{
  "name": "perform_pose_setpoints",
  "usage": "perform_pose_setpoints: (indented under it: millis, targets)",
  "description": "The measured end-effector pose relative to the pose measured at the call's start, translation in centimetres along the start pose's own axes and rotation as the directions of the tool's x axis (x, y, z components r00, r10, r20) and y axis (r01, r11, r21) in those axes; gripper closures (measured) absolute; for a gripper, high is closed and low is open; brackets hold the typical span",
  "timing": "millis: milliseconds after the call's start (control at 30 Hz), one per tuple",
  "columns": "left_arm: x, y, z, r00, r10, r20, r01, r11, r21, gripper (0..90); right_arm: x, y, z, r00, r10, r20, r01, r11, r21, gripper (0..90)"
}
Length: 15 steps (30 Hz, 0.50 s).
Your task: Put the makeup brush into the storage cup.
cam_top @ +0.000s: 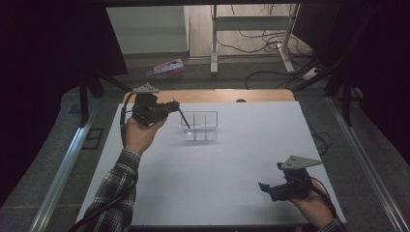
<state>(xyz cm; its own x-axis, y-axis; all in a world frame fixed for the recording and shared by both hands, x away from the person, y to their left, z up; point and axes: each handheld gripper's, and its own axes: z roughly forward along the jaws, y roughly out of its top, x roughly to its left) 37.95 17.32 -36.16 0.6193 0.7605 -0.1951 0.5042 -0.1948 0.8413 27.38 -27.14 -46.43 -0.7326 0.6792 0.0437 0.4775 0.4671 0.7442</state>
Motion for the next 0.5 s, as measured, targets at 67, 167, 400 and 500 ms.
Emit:
perform_pose_setpoints:
  millis: [67,167,400,500]
  targets:
    - [0.09,0.06,0.14,1.0000,0.000,-0.008,0.000,1.0000,-0.003,85.5,0.02,-0.03,0.03,1.0000,-0.003,0.001,0.003,1.000,0.004,1.0]
    - [0.24,0.11,0.34,0.9998,-0.003,-0.020,0.003,1.0000,-0.005,85.5,0.06,-0.04,0.04,1.0000,-0.002,0.001,0.002,1.000,0.007,1.0]
    - [0.75,0.18,0.83,0.9994,-0.012,-0.033,0.011,0.9998,-0.017,85.5,0.09,-0.03,0.05,1.0000,-0.006,0.001,0.006,1.000,0.010,1.0]
    - [0.92,0.19,0.98,0.9990,-0.017,-0.041,0.016,0.9997,-0.019,85.5,0.12,-0.04,0.09,1.0000,-0.009,0.000,0.009,1.000,0.013,1.1]
